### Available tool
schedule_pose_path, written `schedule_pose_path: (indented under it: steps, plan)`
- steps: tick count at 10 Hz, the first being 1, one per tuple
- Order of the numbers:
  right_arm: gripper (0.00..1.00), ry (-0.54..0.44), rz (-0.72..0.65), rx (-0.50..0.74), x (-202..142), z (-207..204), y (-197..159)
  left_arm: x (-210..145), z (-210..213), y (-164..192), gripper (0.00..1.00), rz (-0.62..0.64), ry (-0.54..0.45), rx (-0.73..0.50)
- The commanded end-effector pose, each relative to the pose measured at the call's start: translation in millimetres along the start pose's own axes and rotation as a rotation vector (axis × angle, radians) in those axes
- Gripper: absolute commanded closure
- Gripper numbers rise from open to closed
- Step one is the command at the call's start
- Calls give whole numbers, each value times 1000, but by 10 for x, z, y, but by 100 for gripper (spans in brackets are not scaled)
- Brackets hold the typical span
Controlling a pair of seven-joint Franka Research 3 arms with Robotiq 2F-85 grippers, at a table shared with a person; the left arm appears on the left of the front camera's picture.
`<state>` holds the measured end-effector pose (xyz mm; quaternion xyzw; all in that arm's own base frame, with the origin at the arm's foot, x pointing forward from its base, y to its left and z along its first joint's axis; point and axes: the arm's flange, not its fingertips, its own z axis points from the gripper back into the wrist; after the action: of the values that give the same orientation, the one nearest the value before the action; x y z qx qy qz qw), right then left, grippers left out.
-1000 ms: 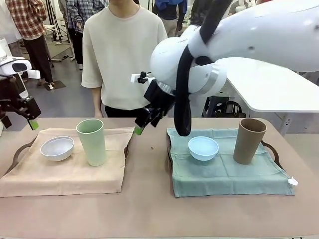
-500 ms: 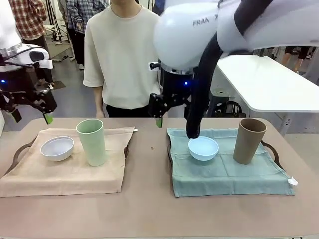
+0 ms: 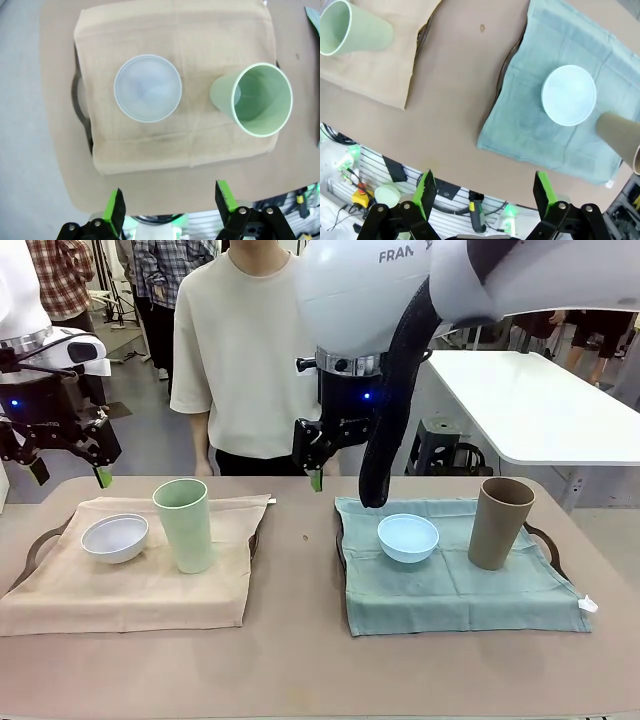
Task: Set up a tray with a mat and arrange the tableware.
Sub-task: Place the Picnic Bowl and Reusable plastic cup back onto the Handle tray in front of the human's position.
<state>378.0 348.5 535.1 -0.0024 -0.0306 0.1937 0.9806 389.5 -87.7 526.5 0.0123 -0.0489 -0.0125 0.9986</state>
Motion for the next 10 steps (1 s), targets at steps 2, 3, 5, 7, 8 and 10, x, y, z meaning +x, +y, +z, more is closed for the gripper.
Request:
schedule_pose_path:
  steps: [2, 3, 5, 7, 8, 10]
  plan:
    - [0, -20, 21, 0, -36, -62, -38, -10, -2, 26, 6, -14, 7, 2]
    - [0, -20, 21, 0, -36, -62, -38, -10, -2, 26, 6, -14, 7, 2]
    - [0, -20, 21, 0, -36, -62, -38, -10, -2, 26, 6, -14, 7, 2]
    - [0, -20, 21, 0, -36, -62, -38, -10, -2, 26, 6, -14, 7, 2]
    - [0, -20, 21, 0, -36, -62, -38, -10, -2, 26, 6, -14, 7, 2]
    - [0, -3, 5, 1, 1, -14, 2, -3, -3, 10, 6, 1, 4, 0]
